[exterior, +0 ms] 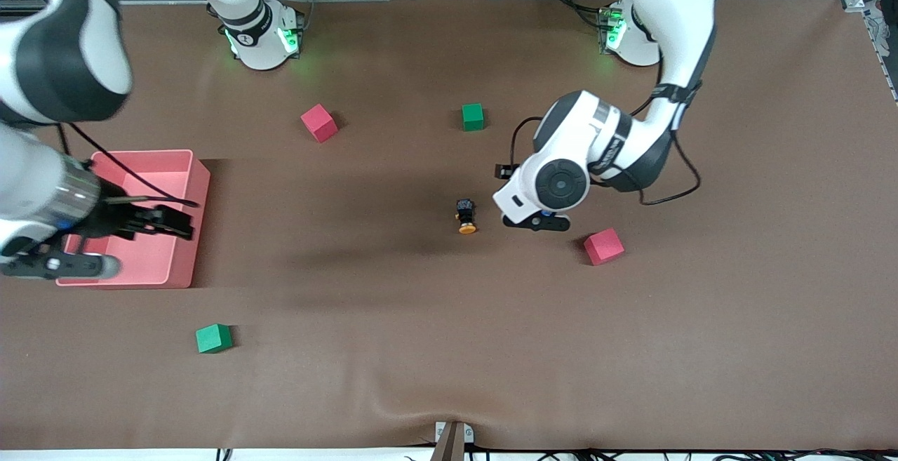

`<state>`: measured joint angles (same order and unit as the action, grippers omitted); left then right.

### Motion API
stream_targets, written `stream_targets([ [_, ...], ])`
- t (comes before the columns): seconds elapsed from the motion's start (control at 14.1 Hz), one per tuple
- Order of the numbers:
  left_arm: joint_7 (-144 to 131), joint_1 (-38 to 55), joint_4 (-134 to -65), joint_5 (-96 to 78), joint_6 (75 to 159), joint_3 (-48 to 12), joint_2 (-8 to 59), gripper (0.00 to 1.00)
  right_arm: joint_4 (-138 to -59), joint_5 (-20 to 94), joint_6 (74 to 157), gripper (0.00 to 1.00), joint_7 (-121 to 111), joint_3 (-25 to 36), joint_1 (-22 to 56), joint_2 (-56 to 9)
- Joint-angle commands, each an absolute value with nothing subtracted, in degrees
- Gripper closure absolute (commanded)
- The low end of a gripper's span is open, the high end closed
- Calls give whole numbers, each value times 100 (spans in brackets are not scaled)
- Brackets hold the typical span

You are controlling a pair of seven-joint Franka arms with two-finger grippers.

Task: Place and upright button with both arms
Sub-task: 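Release the button on the table while the left gripper reaches it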

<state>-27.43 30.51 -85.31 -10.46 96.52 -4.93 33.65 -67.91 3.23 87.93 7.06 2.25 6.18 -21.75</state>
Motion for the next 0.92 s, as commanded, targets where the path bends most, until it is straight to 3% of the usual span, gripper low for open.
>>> stream_targets([
  [0.0,-3478,3348,-7553,-1134,9729,-457,4075,0,-6470,281,8115,0,703,44,238,-1951],
  [0.21,-3647,3576,-7330,-1318,10491,-457,4473,0,-6556,334,7823,0,1097,-52,-34,-1443],
  [0.43,-3656,3630,-7321,-1432,11082,-475,4772,0,-7389,281,8058,0,1590,-176,-88,-802],
  [0.85,-3542,3683,-7075,-1485,11197,-466,5071,6,-8515,281,8560,0,2046,-411,-158,7],
])
